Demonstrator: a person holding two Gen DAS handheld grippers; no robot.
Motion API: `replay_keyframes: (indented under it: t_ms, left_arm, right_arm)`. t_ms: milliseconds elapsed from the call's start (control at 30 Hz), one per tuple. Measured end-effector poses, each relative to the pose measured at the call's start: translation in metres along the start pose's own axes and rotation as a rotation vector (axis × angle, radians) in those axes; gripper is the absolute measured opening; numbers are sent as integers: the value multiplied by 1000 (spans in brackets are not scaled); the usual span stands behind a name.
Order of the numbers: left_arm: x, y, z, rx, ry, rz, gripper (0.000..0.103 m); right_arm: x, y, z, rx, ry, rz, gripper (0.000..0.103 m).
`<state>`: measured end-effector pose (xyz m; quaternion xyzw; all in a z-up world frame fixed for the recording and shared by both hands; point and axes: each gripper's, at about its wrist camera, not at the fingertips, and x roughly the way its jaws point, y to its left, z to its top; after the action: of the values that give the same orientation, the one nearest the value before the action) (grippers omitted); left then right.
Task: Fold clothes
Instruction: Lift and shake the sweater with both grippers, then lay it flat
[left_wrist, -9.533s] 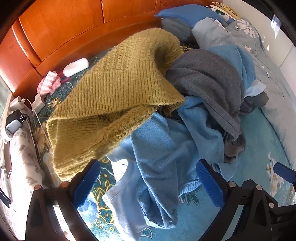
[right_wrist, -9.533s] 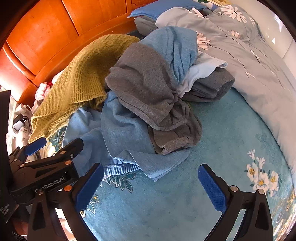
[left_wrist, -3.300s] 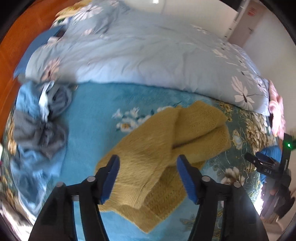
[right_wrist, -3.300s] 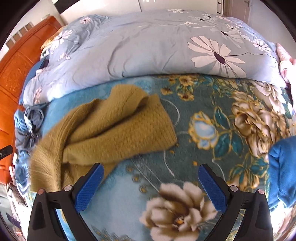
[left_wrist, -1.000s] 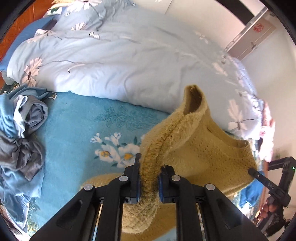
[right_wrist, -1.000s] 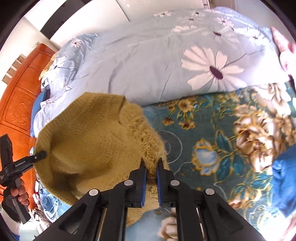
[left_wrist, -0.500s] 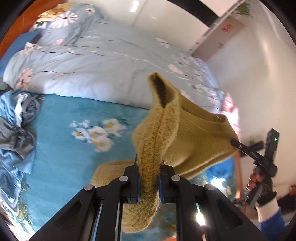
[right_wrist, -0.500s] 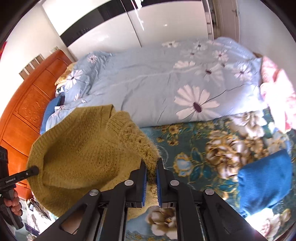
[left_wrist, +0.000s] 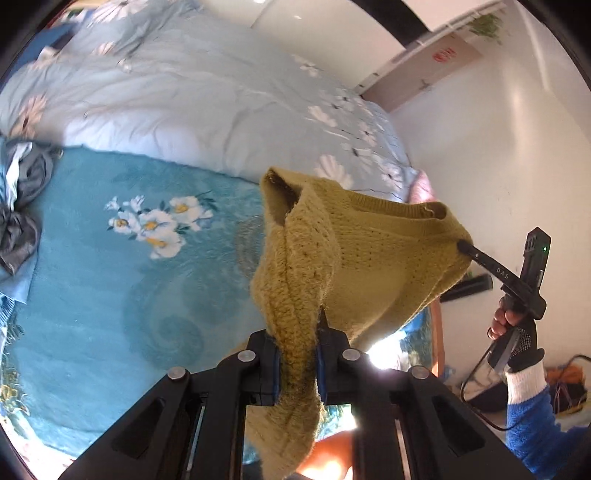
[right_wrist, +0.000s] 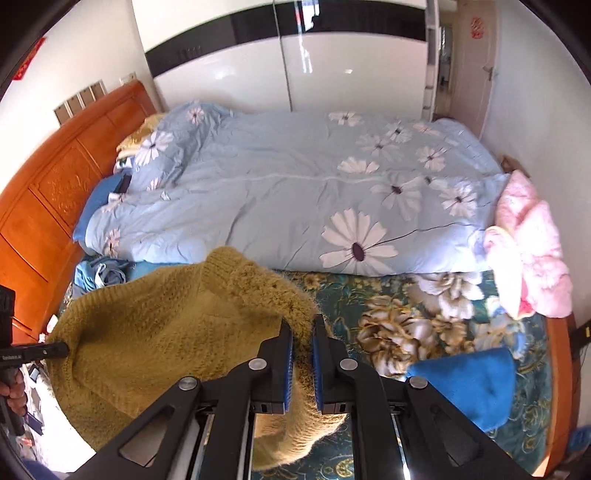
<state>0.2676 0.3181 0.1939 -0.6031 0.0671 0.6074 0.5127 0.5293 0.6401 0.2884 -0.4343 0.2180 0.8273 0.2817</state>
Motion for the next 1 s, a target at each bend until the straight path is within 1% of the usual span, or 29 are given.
replay_keyframes:
  t_ms: [100,200,267,333,367,433,533,567,633,700,867,900,1000]
  left_arm:
    - [36,21,13,-26,16,93,15]
    - [68,53,24,-72,27,156,15]
    - [85,72,34,-85,38,206,15]
    - [101,86,45,-62,56,264,15]
    - [107,91,50,-45,64,288,15]
    - [114,98,61,-7,76,314,15]
    - [127,112,74,30,108,358,16]
    - [132,119,79,22,124,367,16]
    - [143,137,86,-25,149,372,16]
    - [151,150,90,-46,169,383,16]
    - [176,167,100,-58,222,414,19]
    - [179,169,101,-66,231,415,20]
    - [184,171,104,-84,245,402,20]
  right_arm:
    - [60,6,9,4,73,18,9]
    - [131,13,16,37,156,37,9]
    - [177,20,20,53,211,45,9]
    - [213,28,23,59,255,46,9]
    - [225,30,25,60,269,44,9]
    - [250,37,31,62,298,41,9]
    - [276,42,39,51,325,27,9]
    - [283,41,41,56,332,20,9]
    - [298,38,42,67,351,6,9]
    - [315,34,39,68,385,-8,9]
    - [345,26,26,74,446,-33,9]
    - [348,26,24,78,452,-35,12]
    - [355,28,20,90,464,-37,13]
